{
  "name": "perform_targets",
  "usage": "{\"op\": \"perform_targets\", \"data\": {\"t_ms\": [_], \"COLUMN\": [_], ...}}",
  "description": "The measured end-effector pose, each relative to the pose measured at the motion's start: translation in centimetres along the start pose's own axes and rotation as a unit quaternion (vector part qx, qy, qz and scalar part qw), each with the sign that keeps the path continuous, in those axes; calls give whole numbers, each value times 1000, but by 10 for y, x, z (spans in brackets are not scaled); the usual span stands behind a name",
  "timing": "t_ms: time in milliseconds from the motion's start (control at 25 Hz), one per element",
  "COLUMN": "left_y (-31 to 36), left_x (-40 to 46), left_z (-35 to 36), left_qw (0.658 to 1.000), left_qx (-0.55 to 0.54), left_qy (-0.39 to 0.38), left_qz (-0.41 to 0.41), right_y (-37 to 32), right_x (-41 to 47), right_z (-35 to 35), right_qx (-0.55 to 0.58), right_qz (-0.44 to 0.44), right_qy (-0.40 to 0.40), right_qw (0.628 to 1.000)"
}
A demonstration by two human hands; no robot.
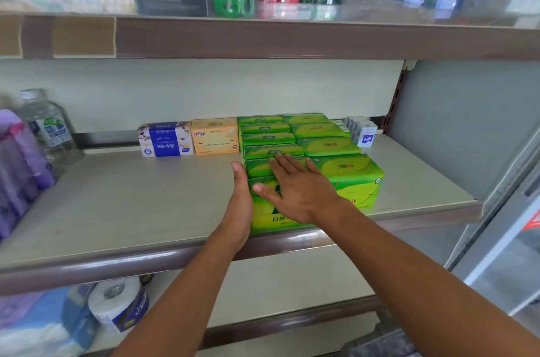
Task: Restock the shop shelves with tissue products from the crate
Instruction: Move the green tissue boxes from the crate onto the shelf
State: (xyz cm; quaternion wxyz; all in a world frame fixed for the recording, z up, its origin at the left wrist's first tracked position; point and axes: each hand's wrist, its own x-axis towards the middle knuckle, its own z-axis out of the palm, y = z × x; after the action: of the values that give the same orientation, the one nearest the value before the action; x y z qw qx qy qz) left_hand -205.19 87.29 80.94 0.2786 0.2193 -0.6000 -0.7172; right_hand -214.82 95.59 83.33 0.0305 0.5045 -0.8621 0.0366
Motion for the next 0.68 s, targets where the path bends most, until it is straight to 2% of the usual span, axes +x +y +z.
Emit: {"op": "perform_targets", "data": {"t_ms": [160, 400, 480, 560, 600, 680], "left_y": [4, 30, 34, 33, 34, 32], "left_x": [-5, -26, -30, -34, -38, -51], "left_z": [-1, 2, 7, 27, 39, 84], "left_qw": [1000, 991, 972, 942, 930, 927], "left_qx": [7, 97, 132, 126, 105, 56], "left_qy": [-3, 13, 47, 46, 33, -42], "left_qz": [3, 89, 190, 309, 350, 367], "right_y": [0, 38, 64, 93, 101, 120], "right_x": [-4, -40, -67, -105, -122, -165], "right_z": [-5, -34, -38, -35, -31, -20], "right_qx": [10, 102, 154, 216, 239, 258], "right_qz": [-7, 31, 70, 123, 142, 193], "right_qy": [2, 96, 148, 202, 222, 248], "right_qw": [1000, 990, 974, 947, 935, 914]}}
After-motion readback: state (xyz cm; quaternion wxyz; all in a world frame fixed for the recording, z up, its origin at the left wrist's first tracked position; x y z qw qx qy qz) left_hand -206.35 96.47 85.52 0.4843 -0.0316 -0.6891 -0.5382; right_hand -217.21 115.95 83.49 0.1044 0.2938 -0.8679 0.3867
